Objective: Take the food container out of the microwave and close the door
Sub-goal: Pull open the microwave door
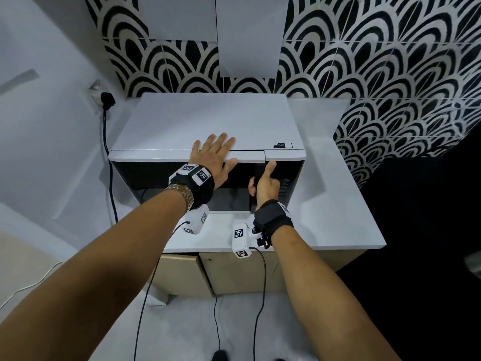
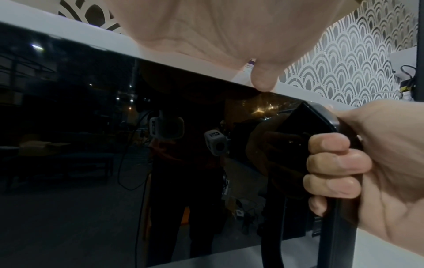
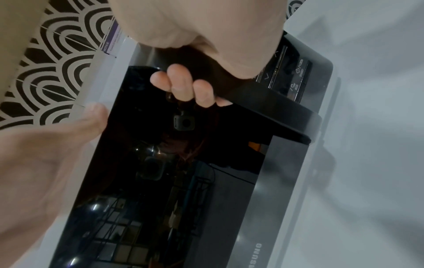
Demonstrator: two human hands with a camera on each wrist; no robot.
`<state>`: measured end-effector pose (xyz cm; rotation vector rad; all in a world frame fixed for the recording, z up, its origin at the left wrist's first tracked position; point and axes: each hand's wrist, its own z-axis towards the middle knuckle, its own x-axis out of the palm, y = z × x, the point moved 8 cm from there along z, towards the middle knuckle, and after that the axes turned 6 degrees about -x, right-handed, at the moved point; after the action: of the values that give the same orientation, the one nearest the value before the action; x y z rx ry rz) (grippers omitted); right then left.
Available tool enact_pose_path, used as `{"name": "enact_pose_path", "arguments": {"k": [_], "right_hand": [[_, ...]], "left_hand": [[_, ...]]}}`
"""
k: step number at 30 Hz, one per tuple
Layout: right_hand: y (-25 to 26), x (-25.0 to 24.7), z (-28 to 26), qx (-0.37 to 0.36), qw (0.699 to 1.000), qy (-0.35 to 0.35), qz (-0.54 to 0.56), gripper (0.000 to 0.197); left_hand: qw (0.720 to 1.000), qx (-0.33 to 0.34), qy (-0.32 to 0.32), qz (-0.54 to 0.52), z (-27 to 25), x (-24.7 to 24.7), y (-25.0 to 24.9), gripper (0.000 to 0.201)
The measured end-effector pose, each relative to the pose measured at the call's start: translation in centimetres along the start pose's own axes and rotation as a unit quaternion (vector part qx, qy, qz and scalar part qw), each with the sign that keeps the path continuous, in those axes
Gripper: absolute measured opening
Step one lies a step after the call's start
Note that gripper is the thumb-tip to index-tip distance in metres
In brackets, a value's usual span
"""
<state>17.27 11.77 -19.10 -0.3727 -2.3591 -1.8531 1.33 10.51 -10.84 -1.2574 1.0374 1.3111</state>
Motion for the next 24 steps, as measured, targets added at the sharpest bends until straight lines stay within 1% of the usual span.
{"name": "enact_pose_path", "arguments": {"k": [4,6,10,11,12,13,14,15,16,17,18,19,20,21,22,24], "right_hand": [[-0.4,-0.3,-0.5,0.043,0.999,-0.001,0.003,0.073],[-0.2,-0.5,-1.0,0.043,0.999,0.002,-0.009,0.076],[-0.5,-0.7,-1.4,0.010,0.999,0.024,-0.047,0.084],[-0.4,-1.2,-1.4,-0.021,0.996,0.015,-0.086,0.086],[0.3,-2.0,-1.4,-0.073,0.986,-0.006,-0.151,0.084],[1.6,-2.8,-1.5,-0.143,0.964,-0.036,-0.223,0.077],[3.4,-3.4,-1.8,-0.221,0.933,-0.069,-0.275,0.067],[5.6,-3.6,-2.2,-0.309,0.898,-0.088,-0.300,0.056],[7.9,-3.4,-3.1,-0.399,0.858,-0.091,-0.309,0.048],[9.9,-3.0,-3.6,-0.473,0.817,-0.084,-0.320,0.042],[11.7,-2.3,-3.7,-0.518,0.780,-0.069,-0.344,0.036],[12.9,-1.5,-2.8,-0.535,0.752,-0.043,-0.381,0.031],[13.8,-0.6,-1.6,-0.527,0.733,-0.012,-0.431,0.028],[14.1,0.3,0.0,-0.504,0.714,0.029,-0.486,0.031],[13.9,1.1,1.6,-0.471,0.693,0.080,-0.540,0.039],[12.7,2.0,3.8,-0.402,0.638,0.176,-0.633,0.055]], "left_hand": [[1.000,0.007,0.008,0.004,-0.4,-0.1,0.0,0.068],[1.000,0.007,0.014,0.002,-0.6,-0.1,-0.1,0.069],[0.999,-0.002,0.031,0.007,-0.7,0.0,0.0,0.077],[0.999,-0.005,0.033,0.012,-0.8,0.1,0.0,0.079],[0.999,-0.009,0.033,0.016,-0.9,0.1,-0.1,0.080],[0.999,-0.012,0.032,0.018,-1.1,0.1,-0.2,0.080],[0.999,-0.015,0.031,0.017,-1.2,0.1,-0.2,0.079],[0.999,-0.017,0.030,0.014,-1.2,0.0,-0.2,0.078],[0.999,-0.018,0.030,0.010,-1.2,-0.1,-0.2,0.078],[0.999,-0.019,0.029,0.007,-1.3,-0.1,-0.2,0.077],[0.999,-0.019,0.026,0.006,-1.3,-0.1,-0.2,0.077],[0.999,-0.019,0.024,0.008,-1.3,-0.1,-0.2,0.077],[0.999,-0.020,0.023,0.010,-1.3,-0.1,-0.2,0.077],[0.999,-0.021,0.023,0.010,-1.3,-0.1,-0.2,0.077],[0.999,-0.022,0.021,0.009,-1.3,-0.1,-0.2,0.077],[0.999,-0.024,0.020,0.009,-1.3,-0.2,-0.2,0.077]]}}
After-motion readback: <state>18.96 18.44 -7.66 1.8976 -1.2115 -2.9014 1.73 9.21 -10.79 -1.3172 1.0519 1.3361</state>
